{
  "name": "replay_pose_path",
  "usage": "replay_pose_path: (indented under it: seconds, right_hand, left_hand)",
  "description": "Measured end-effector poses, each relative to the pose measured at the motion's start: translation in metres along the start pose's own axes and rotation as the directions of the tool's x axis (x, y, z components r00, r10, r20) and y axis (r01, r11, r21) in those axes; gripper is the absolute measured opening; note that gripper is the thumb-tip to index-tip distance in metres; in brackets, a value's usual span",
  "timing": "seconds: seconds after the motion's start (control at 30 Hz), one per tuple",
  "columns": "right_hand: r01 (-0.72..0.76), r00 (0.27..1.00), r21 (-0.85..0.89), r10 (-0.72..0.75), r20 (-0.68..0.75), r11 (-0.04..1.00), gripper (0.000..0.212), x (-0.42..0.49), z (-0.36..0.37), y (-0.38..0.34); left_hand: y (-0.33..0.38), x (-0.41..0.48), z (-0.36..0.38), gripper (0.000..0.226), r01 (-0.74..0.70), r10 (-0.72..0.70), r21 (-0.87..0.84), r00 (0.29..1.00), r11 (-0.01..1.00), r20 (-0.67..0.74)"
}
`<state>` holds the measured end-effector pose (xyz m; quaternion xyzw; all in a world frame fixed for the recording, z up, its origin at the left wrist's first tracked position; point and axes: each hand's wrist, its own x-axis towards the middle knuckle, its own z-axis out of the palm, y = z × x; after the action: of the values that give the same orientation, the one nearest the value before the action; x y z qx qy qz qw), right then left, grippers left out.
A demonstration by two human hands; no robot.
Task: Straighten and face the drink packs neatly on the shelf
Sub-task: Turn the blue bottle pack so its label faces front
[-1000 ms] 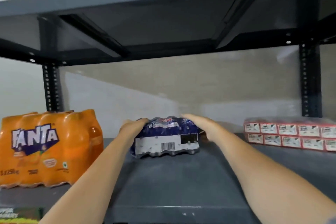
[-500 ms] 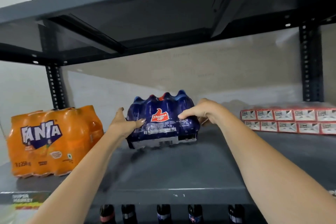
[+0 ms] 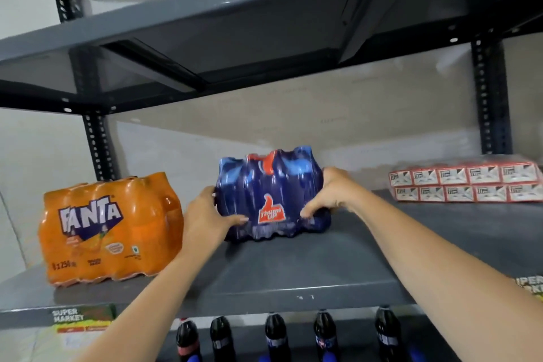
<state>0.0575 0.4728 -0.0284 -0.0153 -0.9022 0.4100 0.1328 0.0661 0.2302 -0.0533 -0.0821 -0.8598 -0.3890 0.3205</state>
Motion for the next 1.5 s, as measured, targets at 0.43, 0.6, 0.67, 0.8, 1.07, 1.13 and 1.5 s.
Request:
replay_pose_path:
  seconds: [0.43,0.6,0.67,0.8,1.07,1.13,1.5]
  right_hand:
    - [0.026,0.987,0.566,0.069,-0.145,0.824,0.067,0.023,-0.023,-0.005]
    - [0.030,0.999,0.441,-0.013,-0.042,0.897,0.062,0.023,-0.008,-0.001]
    - [0.080,0.993,0.354,-0.042,-0.113,0.932,0.065,0.024,-0.009,0.001]
    - [0.175,0.962,0.142,-0.138,-0.234,0.974,0.064,0.017,-0.009,-0.006]
    - [0.079,0.994,0.257,-0.096,0.055,0.963,0.071,0.008,-0.026,-0.022]
    - [0.052,0.997,0.340,-0.066,0.031,0.939,0.071,0.025,-0.028,-0.024]
    - [0.004,0.979,0.485,-0.101,0.176,0.875,0.076,0.110,0.033,-0.007]
  left_hand:
    - [0.036,-0.038,0.026,0.082,0.248,-0.221,-0.593,0.968,0.766,0.119]
    - [0.048,-0.021,0.043,0.085,0.383,-0.310,-0.624,0.923,0.681,0.228]
    - [0.047,-0.010,0.049,0.087,0.411,-0.342,-0.637,0.909,0.652,0.237]
    - [0.019,0.033,0.070,0.115,0.509,-0.382,-0.634,0.860,0.582,0.339]
    - [0.044,0.029,0.039,0.120,0.317,-0.217,-0.632,0.948,0.707,0.233]
    - [0.056,0.011,0.043,0.098,0.147,-0.107,-0.485,0.988,0.862,0.110]
    - [0.021,0.035,0.024,0.045,0.197,0.150,-0.642,0.883,0.741,0.445]
